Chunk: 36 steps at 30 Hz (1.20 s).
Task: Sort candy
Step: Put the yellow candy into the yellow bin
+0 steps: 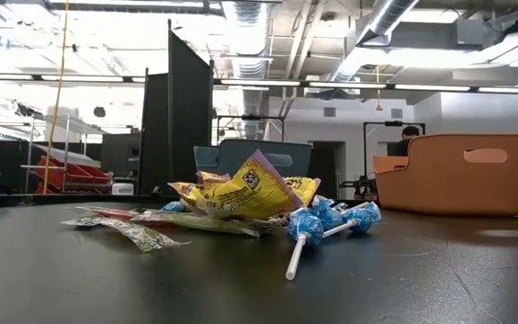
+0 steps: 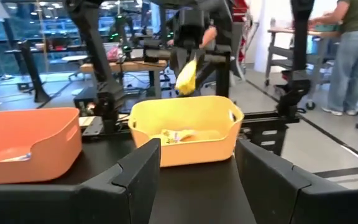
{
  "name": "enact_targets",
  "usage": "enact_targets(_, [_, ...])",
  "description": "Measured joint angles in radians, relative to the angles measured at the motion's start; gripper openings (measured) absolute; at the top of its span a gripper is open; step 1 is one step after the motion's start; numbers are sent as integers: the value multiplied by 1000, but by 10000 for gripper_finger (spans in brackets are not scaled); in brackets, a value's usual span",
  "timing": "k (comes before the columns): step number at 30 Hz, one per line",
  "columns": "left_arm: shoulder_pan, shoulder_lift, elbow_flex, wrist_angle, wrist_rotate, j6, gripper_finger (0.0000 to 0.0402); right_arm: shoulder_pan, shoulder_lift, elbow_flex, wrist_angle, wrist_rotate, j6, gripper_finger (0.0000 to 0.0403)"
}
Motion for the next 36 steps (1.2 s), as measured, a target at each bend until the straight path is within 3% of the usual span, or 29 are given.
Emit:
enact_targets(4, [34, -14, 0, -34, 1, -11, 201, 34, 45, 0, -286, -126, 422, 11])
enact_targets(7, [66, -39, 0, -76, 10, -27, 201, 54, 79, -1, -416, -211, 644, 12])
enact_targets(14, [137, -78, 0, -136, 38, -18, 201, 33, 100, -1, -458, -268, 847, 63])
enact_targets(20, [214, -105, 0, -198, 104, -17, 201, -49, 100, -4, -449, -309, 850, 146])
enact_targets(27, [268, -109, 0, -252, 150, -22, 201, -112, 101, -70, -418, -488, 841, 223])
enact_targets(29, [274, -109, 0, -253, 150, -17, 201, -124, 98, -67, -389, -459, 786, 231])
enact_targets(31, [276, -120, 0, -261, 150, -2, 201, -144, 98, -50, -339, -365, 680, 233])
enact_targets(36, [274, -181, 0, -300, 134, 10, 201, -259, 97, -8, -145, -146, 285, 226])
